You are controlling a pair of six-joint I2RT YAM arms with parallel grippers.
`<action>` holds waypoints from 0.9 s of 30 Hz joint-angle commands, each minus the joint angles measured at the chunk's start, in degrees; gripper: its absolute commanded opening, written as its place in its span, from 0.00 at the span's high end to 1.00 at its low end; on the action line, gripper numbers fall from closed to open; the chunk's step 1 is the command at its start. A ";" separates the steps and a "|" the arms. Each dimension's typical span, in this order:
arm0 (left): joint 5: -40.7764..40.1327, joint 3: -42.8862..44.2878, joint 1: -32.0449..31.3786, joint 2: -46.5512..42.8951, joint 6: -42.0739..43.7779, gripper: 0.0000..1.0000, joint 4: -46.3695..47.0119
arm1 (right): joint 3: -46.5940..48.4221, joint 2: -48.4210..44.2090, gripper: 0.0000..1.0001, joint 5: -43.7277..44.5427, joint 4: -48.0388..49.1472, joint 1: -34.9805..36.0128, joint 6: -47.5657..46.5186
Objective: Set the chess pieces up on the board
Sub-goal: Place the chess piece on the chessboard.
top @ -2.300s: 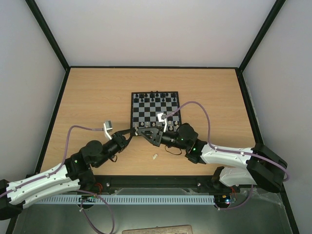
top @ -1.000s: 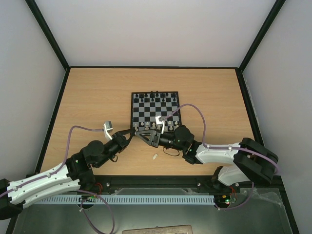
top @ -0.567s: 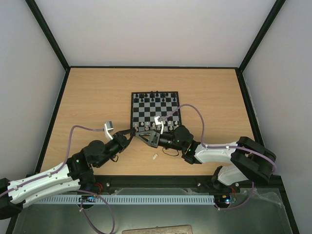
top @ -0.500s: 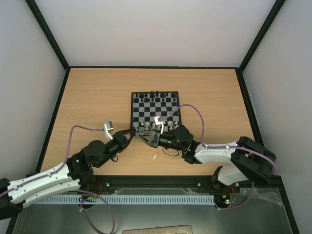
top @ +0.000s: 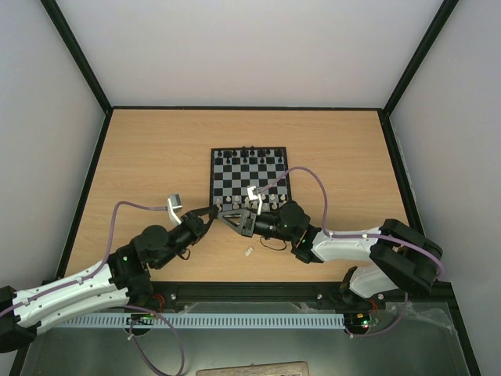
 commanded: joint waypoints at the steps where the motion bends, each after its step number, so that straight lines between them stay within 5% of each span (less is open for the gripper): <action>1: -0.36 -0.36 0.17 0.01 -0.08 0.80 0.89 | 1.69 0.46 0.93 -0.28 3.23 0.18 -0.62; 9: -1.37 1.14 0.17 -0.87 1.16 0.53 -2.60 | 4.17 -2.89 0.93 0.89 -9.43 0.18 -3.73; 13: -3.00 2.30 0.32 -3.12 2.05 0.47 -5.86 | 6.67 -6.29 0.94 2.23 -21.79 0.17 -7.18; 22: -9.99 8.74 0.60 -10.79 7.00 0.41 -22.79 | 26.58 -8.02 0.93 7.43 -69.64 -2.00 -22.26; 27: -11.65 11.07 0.56 -11.68 9.29 0.40 -28.30 | 36.42 -2.03 0.93 7.59 -85.05 -4.85 -28.62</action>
